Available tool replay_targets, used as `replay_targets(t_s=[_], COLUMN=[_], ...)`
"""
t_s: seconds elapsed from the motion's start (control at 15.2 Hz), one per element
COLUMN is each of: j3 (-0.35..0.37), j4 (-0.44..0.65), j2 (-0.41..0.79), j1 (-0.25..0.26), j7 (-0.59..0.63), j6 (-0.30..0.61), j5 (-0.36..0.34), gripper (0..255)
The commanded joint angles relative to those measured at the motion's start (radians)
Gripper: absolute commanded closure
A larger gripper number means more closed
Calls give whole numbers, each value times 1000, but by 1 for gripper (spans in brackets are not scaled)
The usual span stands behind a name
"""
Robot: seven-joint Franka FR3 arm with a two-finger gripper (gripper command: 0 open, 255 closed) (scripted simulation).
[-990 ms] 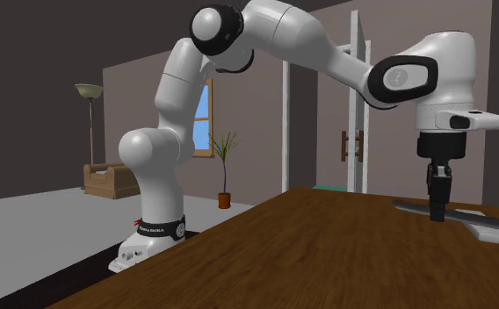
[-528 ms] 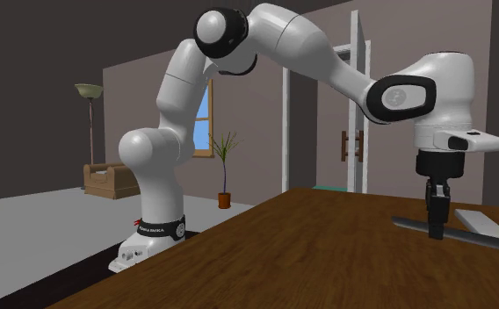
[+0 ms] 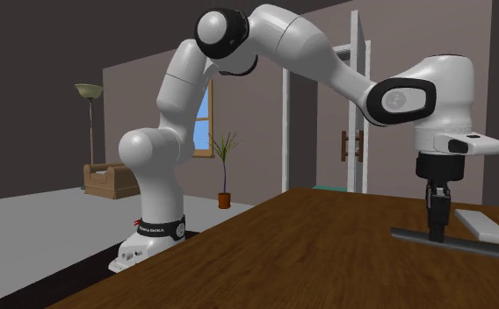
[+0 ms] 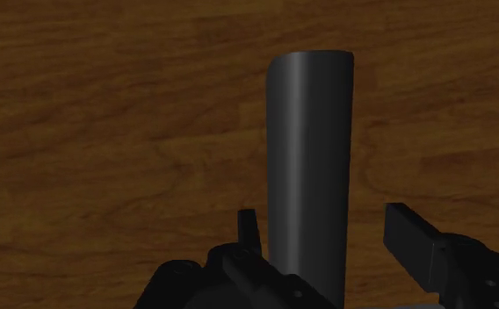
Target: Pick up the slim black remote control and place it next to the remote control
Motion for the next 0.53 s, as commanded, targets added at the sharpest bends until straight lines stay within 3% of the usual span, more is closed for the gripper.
replay_targets(t_s=[0.0, 0.26, 0.46], j3=[0, 0, -5], j4=[0, 0, 36], j2=[0, 0, -47], j1=[0, 0, -2], j7=[0, 0, 6], j6=[0, 0, -82], j5=[0, 0, -9], gripper=[0, 0, 0])
